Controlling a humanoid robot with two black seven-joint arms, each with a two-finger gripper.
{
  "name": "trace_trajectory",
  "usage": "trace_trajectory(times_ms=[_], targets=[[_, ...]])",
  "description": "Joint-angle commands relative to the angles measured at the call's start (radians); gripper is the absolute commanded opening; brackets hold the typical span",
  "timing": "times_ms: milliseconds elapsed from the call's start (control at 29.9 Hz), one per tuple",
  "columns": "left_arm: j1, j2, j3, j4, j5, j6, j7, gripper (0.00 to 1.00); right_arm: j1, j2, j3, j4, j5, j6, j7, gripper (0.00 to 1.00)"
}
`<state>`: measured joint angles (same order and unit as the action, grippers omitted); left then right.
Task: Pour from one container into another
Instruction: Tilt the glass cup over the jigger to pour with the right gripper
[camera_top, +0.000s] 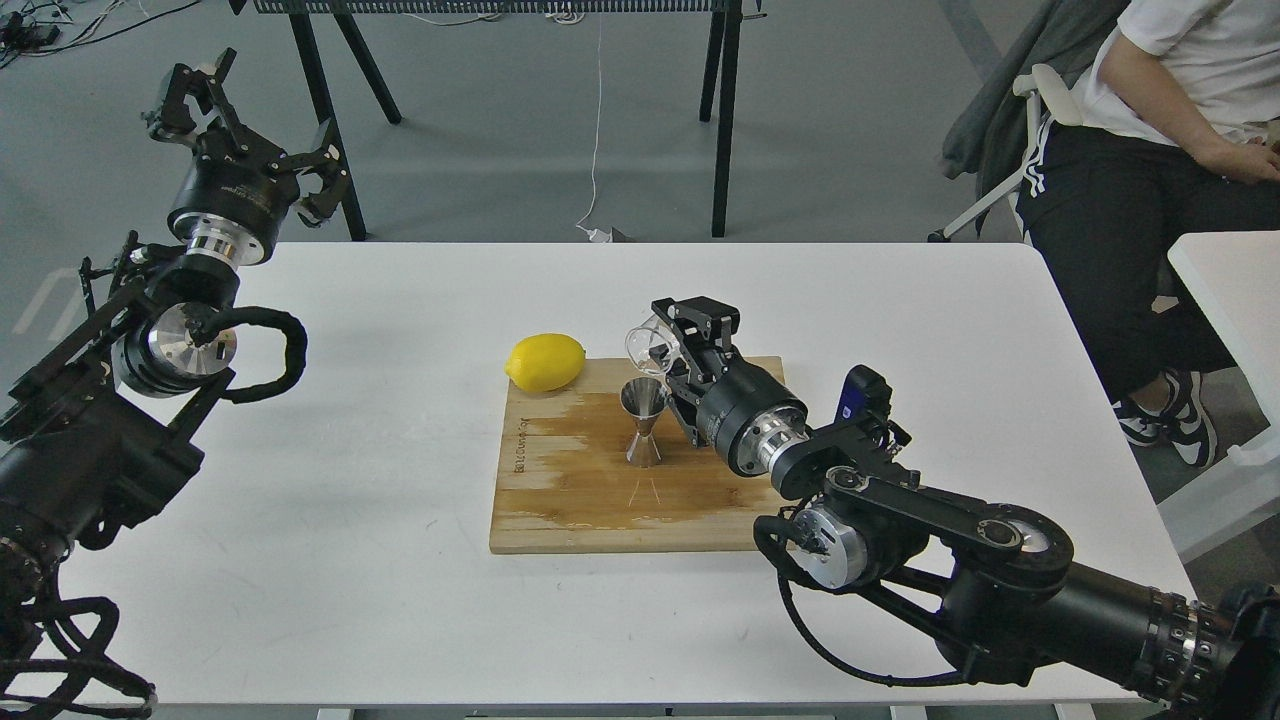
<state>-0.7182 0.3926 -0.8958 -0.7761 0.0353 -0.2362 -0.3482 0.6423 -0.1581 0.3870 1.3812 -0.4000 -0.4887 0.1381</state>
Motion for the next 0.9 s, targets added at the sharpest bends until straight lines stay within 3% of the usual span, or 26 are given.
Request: trace_trajectory(times_ms=[0,869], targets=[[0.002,-0.001,0.0,0.001,0.0,0.0,0.0,1.0,0.011,0.0,-0.022,-0.007,-0.003,0.0,0.0,0.22],[0.002,-0.001,0.0,0.001,0.0,-0.002,0.0,1.0,0.053,-0.031,-0.068,-0.033,-0.091,0.0,0.0,0.22]])
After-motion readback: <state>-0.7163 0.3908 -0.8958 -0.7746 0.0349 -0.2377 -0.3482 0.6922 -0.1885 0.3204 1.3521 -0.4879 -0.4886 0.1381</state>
